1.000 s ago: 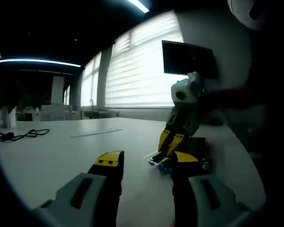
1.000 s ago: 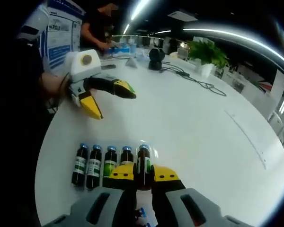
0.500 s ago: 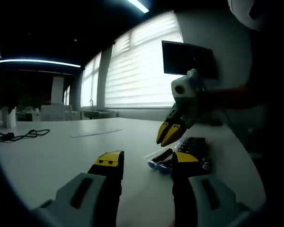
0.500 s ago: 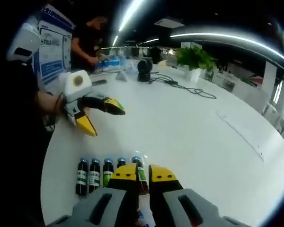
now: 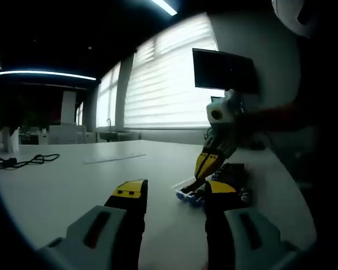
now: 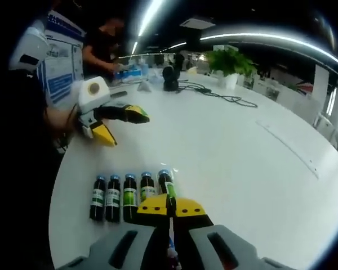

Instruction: Grip medicine bottles put into box

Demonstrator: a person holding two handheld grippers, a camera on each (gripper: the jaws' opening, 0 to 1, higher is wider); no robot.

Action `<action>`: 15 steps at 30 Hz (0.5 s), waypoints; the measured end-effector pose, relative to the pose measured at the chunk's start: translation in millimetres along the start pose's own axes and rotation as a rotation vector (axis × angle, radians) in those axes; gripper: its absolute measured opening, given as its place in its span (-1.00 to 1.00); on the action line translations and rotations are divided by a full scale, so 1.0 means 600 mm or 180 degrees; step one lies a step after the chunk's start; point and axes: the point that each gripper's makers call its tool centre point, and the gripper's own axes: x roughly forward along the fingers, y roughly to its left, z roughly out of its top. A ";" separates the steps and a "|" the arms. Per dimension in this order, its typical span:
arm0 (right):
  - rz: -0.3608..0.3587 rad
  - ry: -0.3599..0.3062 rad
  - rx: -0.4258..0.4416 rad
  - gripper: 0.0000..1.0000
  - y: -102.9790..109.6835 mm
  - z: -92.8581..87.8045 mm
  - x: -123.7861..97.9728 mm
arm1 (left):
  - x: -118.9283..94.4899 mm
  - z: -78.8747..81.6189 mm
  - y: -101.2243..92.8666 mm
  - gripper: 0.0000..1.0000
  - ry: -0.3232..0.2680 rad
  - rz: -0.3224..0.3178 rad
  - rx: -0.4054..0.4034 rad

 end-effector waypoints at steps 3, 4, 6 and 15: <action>0.0019 0.0167 -0.0054 -1.00 0.002 -0.016 0.003 | -0.001 -0.001 0.001 -0.34 0.0001 0.0001 0.0000; 0.0010 0.0092 -0.0044 -1.00 0.002 -0.012 0.003 | -0.001 -0.001 0.001 -0.34 0.0000 0.0002 -0.0001; -0.0018 0.0041 0.0042 -1.00 0.005 -0.003 0.008 | -0.001 -0.001 0.001 -0.34 0.0000 0.0001 -0.0001; -0.0031 0.0049 -0.0035 -1.00 0.007 0.003 0.003 | 0.000 0.001 -0.001 -0.34 -0.0008 -0.0003 -0.0007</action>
